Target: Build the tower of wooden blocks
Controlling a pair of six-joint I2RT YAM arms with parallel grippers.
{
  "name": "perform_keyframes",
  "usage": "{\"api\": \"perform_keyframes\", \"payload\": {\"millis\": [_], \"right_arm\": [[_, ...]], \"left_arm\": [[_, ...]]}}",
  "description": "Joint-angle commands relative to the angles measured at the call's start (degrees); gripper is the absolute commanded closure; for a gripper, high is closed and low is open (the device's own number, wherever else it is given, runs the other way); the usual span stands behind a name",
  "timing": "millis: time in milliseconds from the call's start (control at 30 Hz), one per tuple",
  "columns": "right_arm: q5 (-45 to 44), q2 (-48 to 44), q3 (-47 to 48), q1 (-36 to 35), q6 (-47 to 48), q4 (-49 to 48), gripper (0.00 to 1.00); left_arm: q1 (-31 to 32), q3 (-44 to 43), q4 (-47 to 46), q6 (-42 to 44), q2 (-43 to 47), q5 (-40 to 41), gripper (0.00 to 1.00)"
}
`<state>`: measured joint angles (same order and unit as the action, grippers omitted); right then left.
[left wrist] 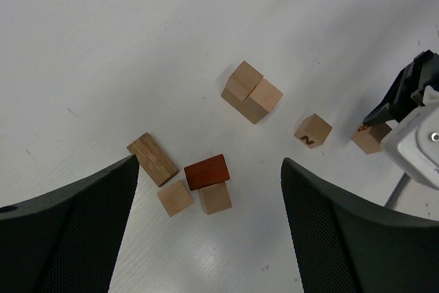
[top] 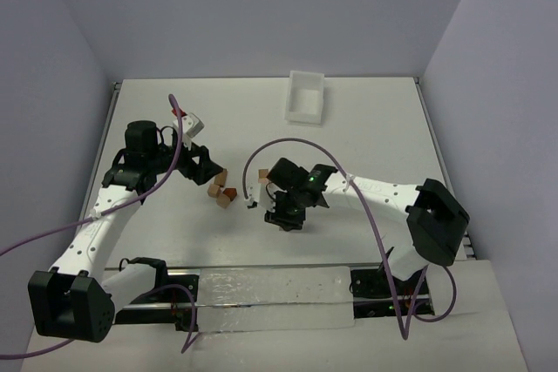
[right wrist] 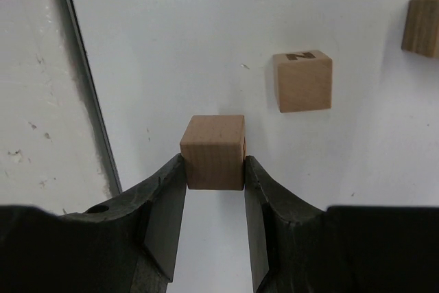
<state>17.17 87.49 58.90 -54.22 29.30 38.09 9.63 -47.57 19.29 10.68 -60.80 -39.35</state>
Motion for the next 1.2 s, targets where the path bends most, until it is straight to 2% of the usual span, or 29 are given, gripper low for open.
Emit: {"api": "perform_keyframes", "payload": {"millis": [0,433,700,933,1167], "right_arm": [[-2.4,1.2,0.1,-2.4,0.4,-1.8,0.71],[-4.2,6.2,0.7,-3.2,-2.4,-3.6,0.71],[-6.6,3.8,-2.3,-1.5,1.0,-4.1,0.71],[-6.7,5.6,-1.9,1.8,4.1,-5.6,0.71],[-6.2,8.5,0.4,2.8,6.1,-5.5,0.70]], "left_arm": [[-0.3,-0.4,-1.6,0.2,1.3,-1.6,0.10],[-0.3,0.2,-1.4,0.7,1.6,-1.9,0.10],[-0.3,0.3,-1.4,0.8,1.7,-2.6,0.10],[-0.3,0.0,-0.9,1.2,1.6,-2.9,0.09],[-0.3,0.2,-0.9,1.0,1.6,-3.3,0.04]]}}
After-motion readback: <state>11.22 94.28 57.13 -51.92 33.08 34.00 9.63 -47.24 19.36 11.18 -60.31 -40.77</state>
